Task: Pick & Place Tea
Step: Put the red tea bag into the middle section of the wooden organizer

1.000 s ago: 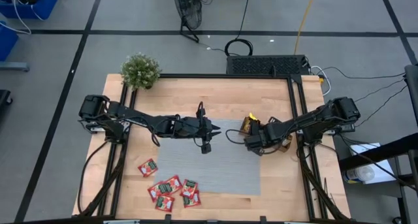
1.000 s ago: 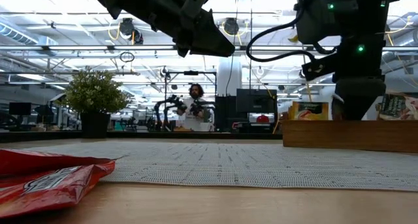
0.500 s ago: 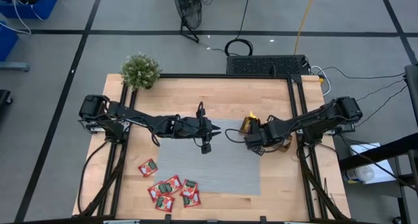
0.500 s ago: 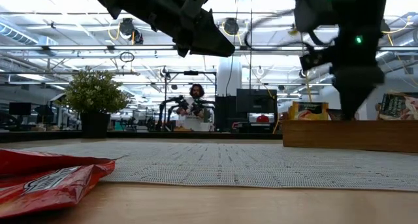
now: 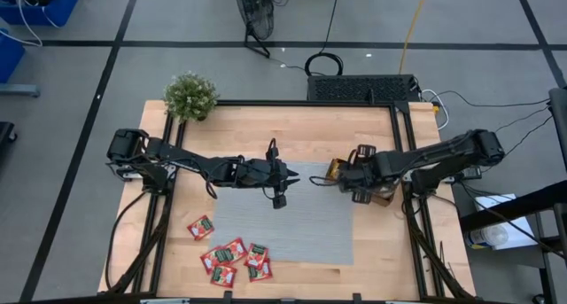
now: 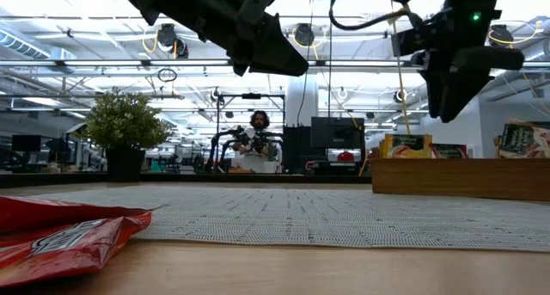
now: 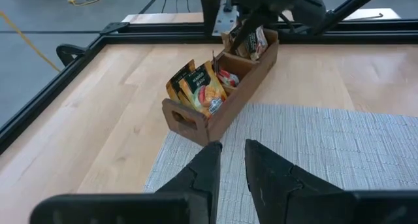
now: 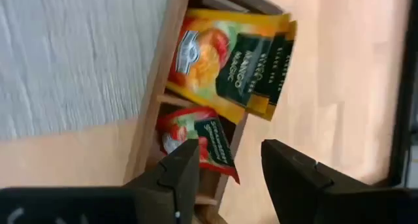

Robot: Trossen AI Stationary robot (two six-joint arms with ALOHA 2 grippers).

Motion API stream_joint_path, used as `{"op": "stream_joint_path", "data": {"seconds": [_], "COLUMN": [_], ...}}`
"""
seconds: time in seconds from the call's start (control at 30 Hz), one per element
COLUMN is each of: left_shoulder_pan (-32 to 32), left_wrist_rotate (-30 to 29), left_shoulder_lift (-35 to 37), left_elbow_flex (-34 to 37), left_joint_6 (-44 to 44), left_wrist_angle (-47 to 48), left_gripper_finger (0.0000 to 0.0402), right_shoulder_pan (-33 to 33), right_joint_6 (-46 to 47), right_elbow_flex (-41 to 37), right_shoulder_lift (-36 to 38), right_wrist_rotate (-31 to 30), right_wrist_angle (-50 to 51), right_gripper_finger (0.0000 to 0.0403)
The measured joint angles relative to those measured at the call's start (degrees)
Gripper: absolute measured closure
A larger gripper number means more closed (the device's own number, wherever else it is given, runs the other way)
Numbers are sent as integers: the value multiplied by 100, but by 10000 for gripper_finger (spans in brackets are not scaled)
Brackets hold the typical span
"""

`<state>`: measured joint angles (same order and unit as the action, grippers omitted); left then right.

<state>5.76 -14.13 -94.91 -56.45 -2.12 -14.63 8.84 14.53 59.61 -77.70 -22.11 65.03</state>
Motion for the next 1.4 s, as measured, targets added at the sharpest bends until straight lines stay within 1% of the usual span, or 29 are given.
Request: {"op": "stream_joint_path", "data": {"seconds": [0.13,0.27,0.57,0.77,0.9,0.97,1.07,1.13,1.27,1.33,1.4], "left_shoulder_pan": [0,0,0,0,0,0,0,0,0,0,0], "left_wrist_rotate": [1,2,2,2,2,2,2,2,2,2,2], "left_shoulder_lift": [0,0,0,0,0,0,0,0,0,0,0], "left_elbow_flex": [0,0,0,0,0,0,0,0,0,0,0], "left_joint_6": [6,6,8,4,1,6,2,1,-1,-3,-3], "left_wrist_angle": [4,41,125,122,120,120,118,119,118,117,112], "left_gripper_finger": [323,323,323,323,323,323,323,323,323,323,323], "right_shoulder_pan": [-309,-601,-952,-1068,-1071,-1071,-1071,-1071,-1061,-994,-877], "right_joint_6": [-466,-811,-1144,-1240,-1238,-1247,-1262,-1154,-432,177,829], "right_elbow_flex": [-30,-268,-728,-863,-865,-864,-866,-866,-865,-864,-866], "right_shoulder_lift": [25,23,23,21,21,21,21,21,38,82,149], "right_wrist_rotate": [510,838,892,1075,1188,1191,1191,1179,1187,1154,976], "right_wrist_angle": [-175,-404,-691,-798,-806,-806,-804,-802,-713,-601,-540], "right_gripper_finger": [253,253,253,267,300,327,381,395,401,401,402]}}
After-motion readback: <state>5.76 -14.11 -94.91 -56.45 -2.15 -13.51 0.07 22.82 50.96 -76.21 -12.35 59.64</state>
